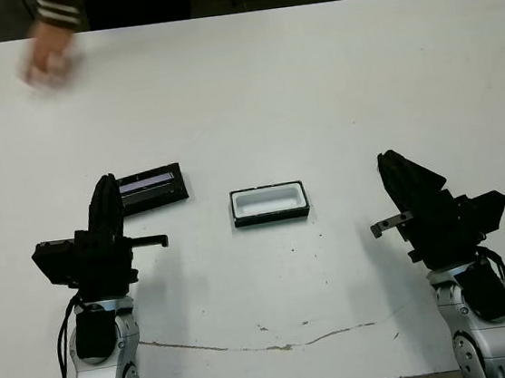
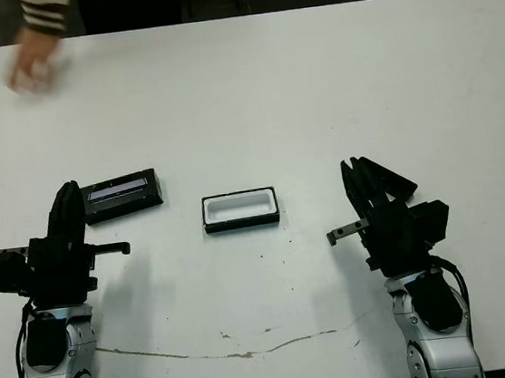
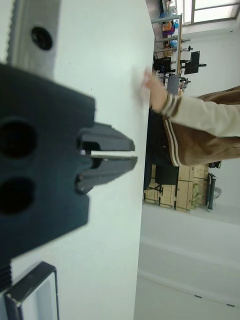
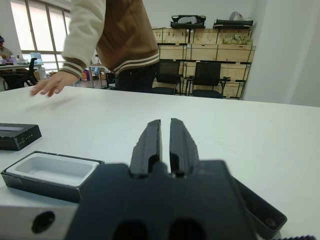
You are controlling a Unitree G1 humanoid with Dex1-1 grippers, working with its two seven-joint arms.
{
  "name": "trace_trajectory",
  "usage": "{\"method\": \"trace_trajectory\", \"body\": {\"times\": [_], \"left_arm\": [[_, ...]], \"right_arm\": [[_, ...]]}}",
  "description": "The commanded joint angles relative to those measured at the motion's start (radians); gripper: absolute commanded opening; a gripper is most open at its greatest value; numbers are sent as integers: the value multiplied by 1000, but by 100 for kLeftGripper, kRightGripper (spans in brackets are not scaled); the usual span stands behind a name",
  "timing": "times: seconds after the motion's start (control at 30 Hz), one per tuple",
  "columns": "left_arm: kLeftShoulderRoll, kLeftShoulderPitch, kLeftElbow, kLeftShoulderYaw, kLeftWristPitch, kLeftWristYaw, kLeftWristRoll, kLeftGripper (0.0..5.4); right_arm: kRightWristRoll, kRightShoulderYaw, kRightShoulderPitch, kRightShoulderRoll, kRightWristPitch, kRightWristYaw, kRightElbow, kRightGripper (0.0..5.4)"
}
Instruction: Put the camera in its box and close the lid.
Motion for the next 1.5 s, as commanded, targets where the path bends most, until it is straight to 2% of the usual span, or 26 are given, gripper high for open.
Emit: {"method": "trace_trajectory", "body": {"times": [0.03, 0.13, 0.23, 0.37, 0.5, 0.67, 0.8, 0.9, 1.0, 1.1, 1.2, 1.27, 1.4, 1.5], "left_arm": [[6, 13, 8, 4, 21, -1, 0, 1], [6, 4, 17, 3, 17, 3, 10, 1], [2, 2, 17, 1, 21, 2, 4, 1], [2, 7, 12, 2, 21, 2, 1, 1], [3, 11, 12, 7, 17, 5, 3, 1], [6, 7, 22, 5, 8, 0, 7, 1], [3, 4, 16, 1, 16, 6, 14, 1], [7, 1, 18, 5, 11, 5, 15, 1], [10, 1, 20, 9, 8, 0, 9, 1], [12, -2, 25, 12, 5, -3, 5, 1], [14, -3, 25, 11, 6, 2, 16, 0], [13, -3, 22, 10, 10, 5, 19, 0], [11, -7, 28, 13, 6, 1, 11, 0], [12, -8, 34, 15, 1, -1, 9, 0]], "right_arm": [[0, -3, 11, -7, 24, -6, -1, 0], [1, -7, 3, -9, 26, -5, 6, 0], [-6, -10, -2, -12, -3, 1, 25, 0], [-3, -9, 2, -16, 25, -2, 13, 0], [6, -13, -6, -25, 13, 13, 21, 0], [22, -28, -13, -36, 35, 17, 5, 0], [27, -67, -27, -76, 76, 13, -38, 0], [59, -127, -61, -129, 95, 35, -34, 0], [94, -191, -97, -200, 159, 54, -41, 0], [120, -247, -119, -309, 290, 81, -83, 0], [170, -290, -157, -418, 405, 147, -81, 32], [203, -303, -194, -474, 417, 227, -18, 62], [249, -300, -278, -554, 389, 406, 154, 130], [255, -276, -308, -600, 427, 478, 194, 185]]}}
